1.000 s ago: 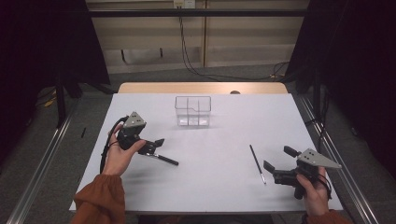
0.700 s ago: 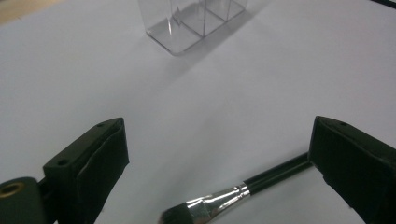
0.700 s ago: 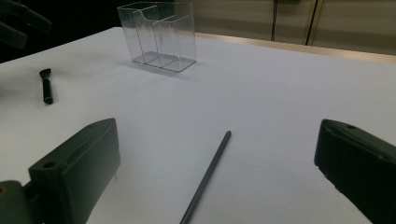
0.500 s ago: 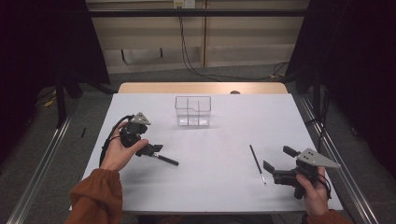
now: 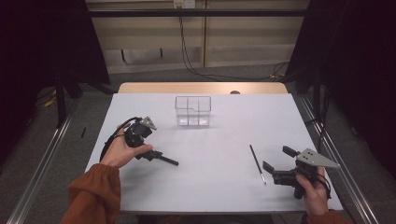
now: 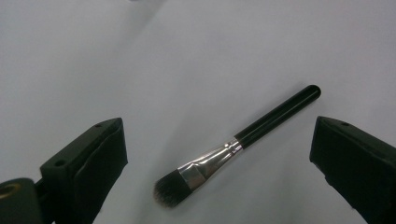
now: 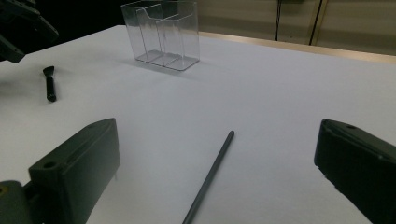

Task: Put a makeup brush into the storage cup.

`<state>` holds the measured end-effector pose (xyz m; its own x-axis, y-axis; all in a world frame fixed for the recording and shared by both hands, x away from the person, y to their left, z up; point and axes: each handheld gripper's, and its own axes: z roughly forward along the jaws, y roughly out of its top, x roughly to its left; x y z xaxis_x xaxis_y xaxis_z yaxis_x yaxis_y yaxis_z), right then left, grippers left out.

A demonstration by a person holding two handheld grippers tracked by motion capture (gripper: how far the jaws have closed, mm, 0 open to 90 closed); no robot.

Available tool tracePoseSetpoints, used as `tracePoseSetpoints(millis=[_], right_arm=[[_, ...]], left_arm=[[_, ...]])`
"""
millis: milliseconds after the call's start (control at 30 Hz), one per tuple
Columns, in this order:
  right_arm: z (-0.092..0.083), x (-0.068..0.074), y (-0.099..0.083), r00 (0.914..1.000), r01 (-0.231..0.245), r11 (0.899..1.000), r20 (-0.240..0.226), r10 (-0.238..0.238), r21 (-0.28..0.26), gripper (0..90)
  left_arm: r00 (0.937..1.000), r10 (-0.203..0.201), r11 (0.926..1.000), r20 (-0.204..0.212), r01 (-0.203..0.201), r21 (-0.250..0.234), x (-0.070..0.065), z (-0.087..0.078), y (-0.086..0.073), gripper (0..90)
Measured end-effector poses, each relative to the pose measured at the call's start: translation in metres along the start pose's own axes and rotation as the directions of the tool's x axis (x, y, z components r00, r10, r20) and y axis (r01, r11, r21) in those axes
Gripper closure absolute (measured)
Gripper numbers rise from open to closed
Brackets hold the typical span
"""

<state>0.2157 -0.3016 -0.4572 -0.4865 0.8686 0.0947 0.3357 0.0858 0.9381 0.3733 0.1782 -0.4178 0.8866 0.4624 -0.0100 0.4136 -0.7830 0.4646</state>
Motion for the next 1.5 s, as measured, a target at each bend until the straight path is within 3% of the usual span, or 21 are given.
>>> tracePoseSetpoints(millis=[67,200,333,400,433,633,867,967,1033,1067,1167,1200,1433,1500], right_arm=[[0.000,0.000,0.000,1.0000,0.003,1.000,0.000,-0.003,0.002,0.3],[0.000,0.001,0.000,1.0000,0.007,1.000,-0.006,-0.007,0.004,0.3],[0.000,0.001,0.000,1.0000,0.007,1.000,-0.006,-0.007,0.005,0.3],[0.000,0.001,0.000,1.0000,0.007,1.000,-0.006,-0.007,0.005,0.3],[0.000,0.001,0.000,0.9999,0.008,1.000,-0.007,-0.008,0.003,0.3],[0.000,0.001,0.000,0.9999,0.009,1.000,-0.008,-0.009,0.006,0.3],[0.000,0.001,0.000,0.9998,0.014,1.000,-0.012,-0.014,0.012,0.3],[0.000,0.001,-0.001,0.9998,0.015,1.000,-0.012,-0.015,0.013,0.3],[0.001,0.001,0.000,0.9998,0.013,1.000,-0.012,-0.013,0.013,0.3],[0.000,0.001,0.000,0.9998,0.014,1.000,-0.013,-0.014,0.013,0.3],[0.001,0.001,-0.001,0.9998,0.015,1.000,-0.013,-0.015,0.013,0.3],[0.000,0.001,-0.001,0.9998,0.016,1.000,-0.014,-0.016,0.013,0.3],[0.000,0.001,-0.001,0.9997,0.021,1.000,-0.015,-0.020,0.013,0.3],[0.000,0.002,-0.001,0.9996,0.024,1.000,-0.017,-0.024,0.013,0.3]], left_arm=[[0.9997,0.009,0.9998,0.024,-0.009,0.020,-0.001,0.004,0.001,4.2],[0.9997,0.023,0.9986,0.011,-0.024,0.047,-0.001,0.008,0.001,4.5],[0.9990,0.033,0.9979,0.028,-0.035,0.054,-0.002,0.012,0.001,4.9],[0.9986,0.046,0.9966,0.026,-0.048,0.067,-0.002,0.014,0.001,4.9],[0.9968,0.064,0.9944,0.048,-0.068,0.080,-0.003,0.017,0.002,6.5],[0.9941,0.085,0.9880,0.066,-0.093,0.124,-0.004,0.026,0.002,6.5],[0.9909,0.122,0.9826,0.057,-0.129,0.134,0.000,0.030,0.001,15.1],[0.9881,0.135,0.9796,0.073,-0.145,0.140,0.002,0.030,0.002,18.5],[0.9857,0.148,0.9765,0.081,-0.158,0.146,0.001,0.031,0.003,21.6],[0.9816,0.166,0.9700,0.095,-0.179,0.164,0.000,0.033,0.006,23.1],[0.9787,0.179,0.9652,0.101,-0.194,0.175,0.000,0.034,0.007,27.4],[0.9740,0.198,0.9574,0.111,-0.216,0.192,0.001,0.034,0.008,28.0],[0.9650,0.223,0.9468,0.138,-0.248,0.205,0.003,0.037,0.007,35.6],[0.9610,0.226,0.9429,0.159,-0.257,0.212,0.002,0.038,0.009,43.0]])
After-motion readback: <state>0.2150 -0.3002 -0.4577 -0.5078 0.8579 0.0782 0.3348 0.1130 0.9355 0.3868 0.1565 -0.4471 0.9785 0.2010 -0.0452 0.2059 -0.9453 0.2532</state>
